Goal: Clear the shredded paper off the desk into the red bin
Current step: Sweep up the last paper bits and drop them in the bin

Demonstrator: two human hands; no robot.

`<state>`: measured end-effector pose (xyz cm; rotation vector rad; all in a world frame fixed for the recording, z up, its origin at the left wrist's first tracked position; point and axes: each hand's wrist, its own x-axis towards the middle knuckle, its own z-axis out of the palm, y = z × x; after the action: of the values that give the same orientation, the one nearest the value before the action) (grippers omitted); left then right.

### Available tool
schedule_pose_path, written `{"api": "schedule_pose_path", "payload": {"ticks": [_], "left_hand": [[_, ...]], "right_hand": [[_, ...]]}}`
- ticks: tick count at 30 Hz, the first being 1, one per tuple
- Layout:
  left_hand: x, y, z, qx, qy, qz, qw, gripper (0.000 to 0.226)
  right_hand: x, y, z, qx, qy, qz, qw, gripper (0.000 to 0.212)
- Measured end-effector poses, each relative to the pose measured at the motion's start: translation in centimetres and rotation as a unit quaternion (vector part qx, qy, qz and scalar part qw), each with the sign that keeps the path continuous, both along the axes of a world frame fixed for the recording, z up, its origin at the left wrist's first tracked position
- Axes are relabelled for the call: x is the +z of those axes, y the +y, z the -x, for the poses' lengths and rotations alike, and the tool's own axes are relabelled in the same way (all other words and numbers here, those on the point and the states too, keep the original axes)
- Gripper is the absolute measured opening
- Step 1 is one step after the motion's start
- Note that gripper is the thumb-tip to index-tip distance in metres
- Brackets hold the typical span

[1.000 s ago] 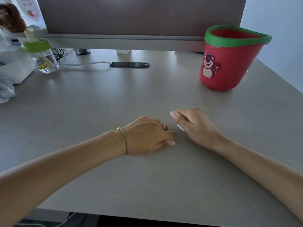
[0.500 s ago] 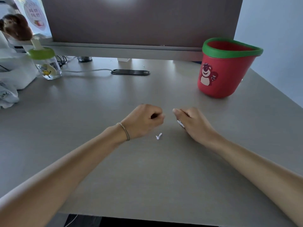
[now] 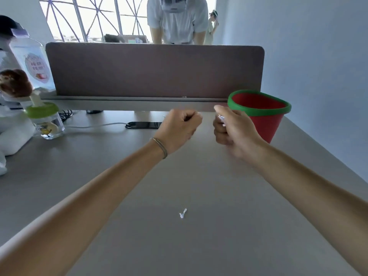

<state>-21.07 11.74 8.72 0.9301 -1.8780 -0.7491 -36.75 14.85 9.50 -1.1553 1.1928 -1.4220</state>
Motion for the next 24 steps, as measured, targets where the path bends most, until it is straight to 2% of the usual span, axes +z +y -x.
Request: {"api": "schedule_pose_path", "payload": {"ticks": [3, 8, 14, 20, 24], "left_hand": [[2.6, -2.5, 2.2, -0.012, 0.022, 0.004, 1.0, 0.044], [5.7, -6.6, 6.7, -0.031, 0.009, 0.009, 0.999, 0.041], [7.3, -10.5, 12.0, -0.06, -0.072, 0.0, 0.996, 0.038], [6.3, -13.1, 15.5, -0.056, -0.153, 0.004, 0.987, 0.041], [5.8, -13.8, 16.6, -0.039, -0.173, 0.024, 0.984, 0.046]], "right_hand": [[2.9, -1.9, 1.9, -0.001, -0.022, -0.007, 1.0, 0.043], [6.4, -5.8, 6.6, -0.039, 0.023, 0.005, 0.999, 0.045], [8.1, -9.0, 12.8, -0.092, 0.217, 0.01, 0.972, 0.044], [7.4, -10.8, 17.2, -0.108, 0.433, 0.014, 0.895, 0.051], [7.0, -11.4, 19.0, -0.089, 0.487, 0.016, 0.868, 0.05]]}}
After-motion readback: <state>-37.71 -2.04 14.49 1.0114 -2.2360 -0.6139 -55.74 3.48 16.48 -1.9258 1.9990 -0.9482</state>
